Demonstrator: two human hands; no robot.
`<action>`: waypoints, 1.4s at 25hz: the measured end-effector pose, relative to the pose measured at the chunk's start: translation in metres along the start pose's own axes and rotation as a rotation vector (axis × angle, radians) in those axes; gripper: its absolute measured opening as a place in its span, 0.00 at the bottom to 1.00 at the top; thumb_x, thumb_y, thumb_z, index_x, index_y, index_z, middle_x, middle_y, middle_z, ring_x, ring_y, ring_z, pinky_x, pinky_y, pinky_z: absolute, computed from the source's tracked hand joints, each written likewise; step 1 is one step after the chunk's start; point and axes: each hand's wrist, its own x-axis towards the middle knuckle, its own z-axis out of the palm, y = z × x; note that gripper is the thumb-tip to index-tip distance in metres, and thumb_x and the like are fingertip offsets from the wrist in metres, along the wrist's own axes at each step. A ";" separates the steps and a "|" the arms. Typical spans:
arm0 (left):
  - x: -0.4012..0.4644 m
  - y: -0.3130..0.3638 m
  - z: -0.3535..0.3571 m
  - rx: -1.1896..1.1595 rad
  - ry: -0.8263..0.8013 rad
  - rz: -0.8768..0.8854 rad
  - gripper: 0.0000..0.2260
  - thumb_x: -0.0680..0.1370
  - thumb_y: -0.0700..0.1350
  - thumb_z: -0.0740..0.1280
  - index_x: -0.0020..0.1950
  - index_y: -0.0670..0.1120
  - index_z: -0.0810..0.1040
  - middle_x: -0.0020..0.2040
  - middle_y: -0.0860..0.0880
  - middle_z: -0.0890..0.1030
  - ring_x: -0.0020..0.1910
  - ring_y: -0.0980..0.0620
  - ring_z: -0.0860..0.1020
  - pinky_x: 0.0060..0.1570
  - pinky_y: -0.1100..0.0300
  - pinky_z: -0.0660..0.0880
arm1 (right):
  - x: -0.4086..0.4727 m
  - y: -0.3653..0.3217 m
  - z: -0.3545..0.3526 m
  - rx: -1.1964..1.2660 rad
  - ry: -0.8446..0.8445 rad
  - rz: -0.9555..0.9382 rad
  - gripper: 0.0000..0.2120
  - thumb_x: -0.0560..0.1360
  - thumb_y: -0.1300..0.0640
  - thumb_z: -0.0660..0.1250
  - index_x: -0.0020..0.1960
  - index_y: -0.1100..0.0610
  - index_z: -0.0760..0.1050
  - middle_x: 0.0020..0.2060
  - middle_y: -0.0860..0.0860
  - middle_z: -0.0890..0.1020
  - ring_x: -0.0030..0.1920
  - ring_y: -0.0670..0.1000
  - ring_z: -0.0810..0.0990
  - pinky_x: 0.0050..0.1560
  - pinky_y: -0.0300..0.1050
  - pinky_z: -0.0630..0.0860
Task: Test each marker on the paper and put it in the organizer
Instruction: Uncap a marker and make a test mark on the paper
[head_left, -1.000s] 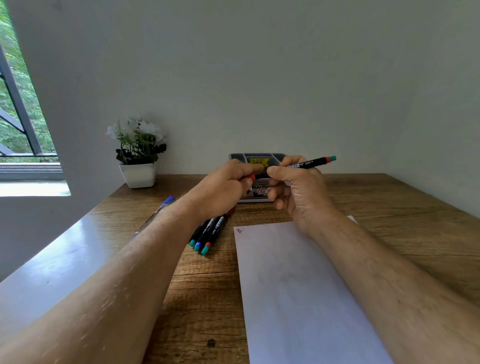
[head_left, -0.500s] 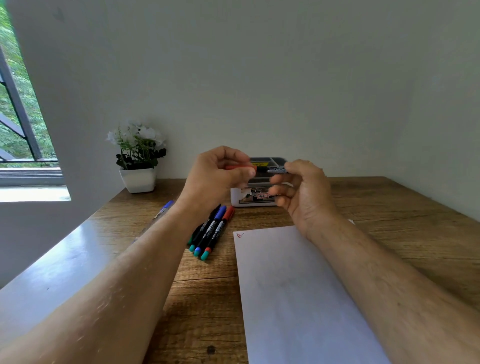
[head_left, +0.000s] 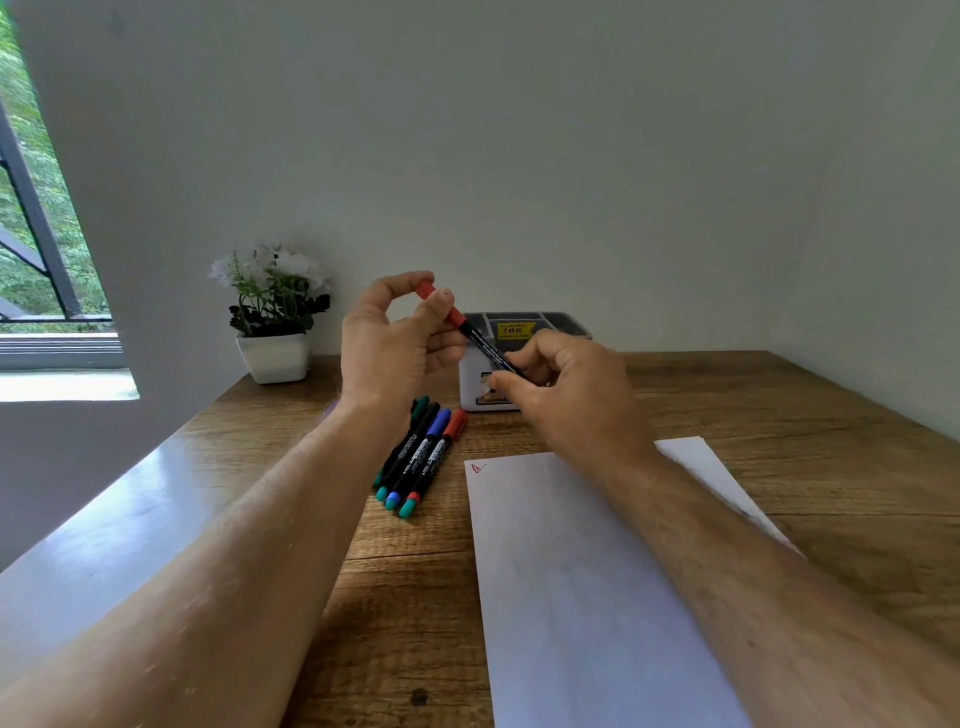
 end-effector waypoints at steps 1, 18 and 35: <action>0.000 -0.001 0.000 0.011 0.021 0.002 0.12 0.78 0.44 0.70 0.61 0.46 0.77 0.42 0.44 0.85 0.36 0.51 0.84 0.40 0.56 0.83 | -0.001 0.000 0.000 -0.013 -0.008 -0.015 0.06 0.73 0.50 0.74 0.46 0.52 0.81 0.33 0.42 0.80 0.33 0.37 0.77 0.31 0.28 0.71; -0.009 -0.010 0.005 0.086 -0.026 -0.028 0.21 0.76 0.38 0.70 0.67 0.51 0.72 0.49 0.42 0.83 0.46 0.48 0.85 0.46 0.52 0.83 | -0.001 0.002 0.005 0.068 -0.096 0.097 0.07 0.75 0.49 0.72 0.46 0.52 0.81 0.37 0.47 0.84 0.39 0.46 0.83 0.40 0.46 0.82; 0.037 0.009 0.040 0.574 0.127 0.559 0.20 0.78 0.39 0.69 0.67 0.53 0.72 0.51 0.49 0.81 0.47 0.56 0.80 0.35 0.75 0.73 | 0.007 0.015 0.005 -0.146 0.073 0.121 0.14 0.79 0.44 0.65 0.45 0.53 0.82 0.37 0.46 0.83 0.35 0.42 0.80 0.37 0.31 0.74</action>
